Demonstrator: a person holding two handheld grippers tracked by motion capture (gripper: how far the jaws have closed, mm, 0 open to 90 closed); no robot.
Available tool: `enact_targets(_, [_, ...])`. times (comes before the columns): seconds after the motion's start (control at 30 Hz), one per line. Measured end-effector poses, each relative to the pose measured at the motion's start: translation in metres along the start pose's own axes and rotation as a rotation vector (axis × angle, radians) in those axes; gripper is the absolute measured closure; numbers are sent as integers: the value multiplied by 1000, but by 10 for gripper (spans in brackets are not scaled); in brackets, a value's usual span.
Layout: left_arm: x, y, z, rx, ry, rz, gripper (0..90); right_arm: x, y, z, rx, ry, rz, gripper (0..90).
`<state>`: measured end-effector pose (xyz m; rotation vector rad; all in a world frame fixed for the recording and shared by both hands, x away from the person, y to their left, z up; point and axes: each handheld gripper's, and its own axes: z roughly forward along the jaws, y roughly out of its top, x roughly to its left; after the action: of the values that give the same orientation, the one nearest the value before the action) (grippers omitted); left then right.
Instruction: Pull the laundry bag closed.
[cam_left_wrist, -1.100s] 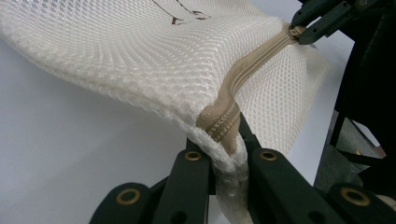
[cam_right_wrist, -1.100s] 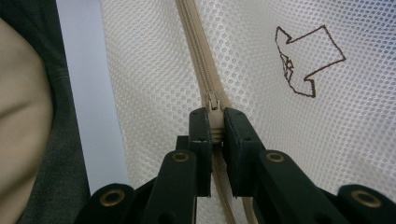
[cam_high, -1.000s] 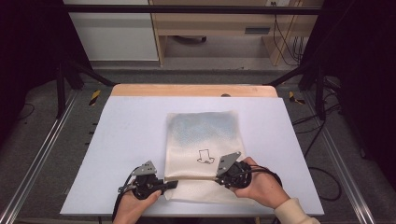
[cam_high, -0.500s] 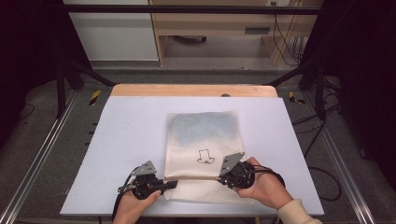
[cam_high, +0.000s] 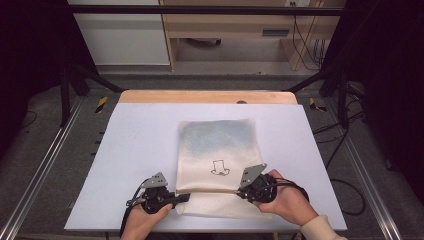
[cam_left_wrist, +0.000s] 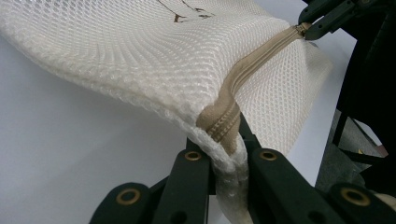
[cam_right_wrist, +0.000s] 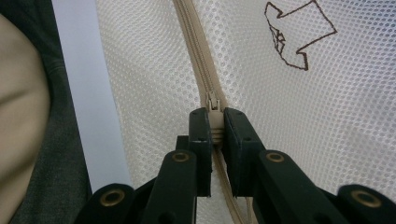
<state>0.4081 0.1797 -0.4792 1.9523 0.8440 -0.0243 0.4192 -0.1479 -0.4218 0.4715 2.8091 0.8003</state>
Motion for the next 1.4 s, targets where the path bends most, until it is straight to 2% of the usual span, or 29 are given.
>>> enact_targets(0.53, [0, 0, 0, -1, -1, 1, 871, -1, -3, -2, -7, 0, -4, 822])
enact_targets(1.4, [1, 0, -1, 5, 0, 6, 871, -2, -11, -3, -14, -1, 16, 822])
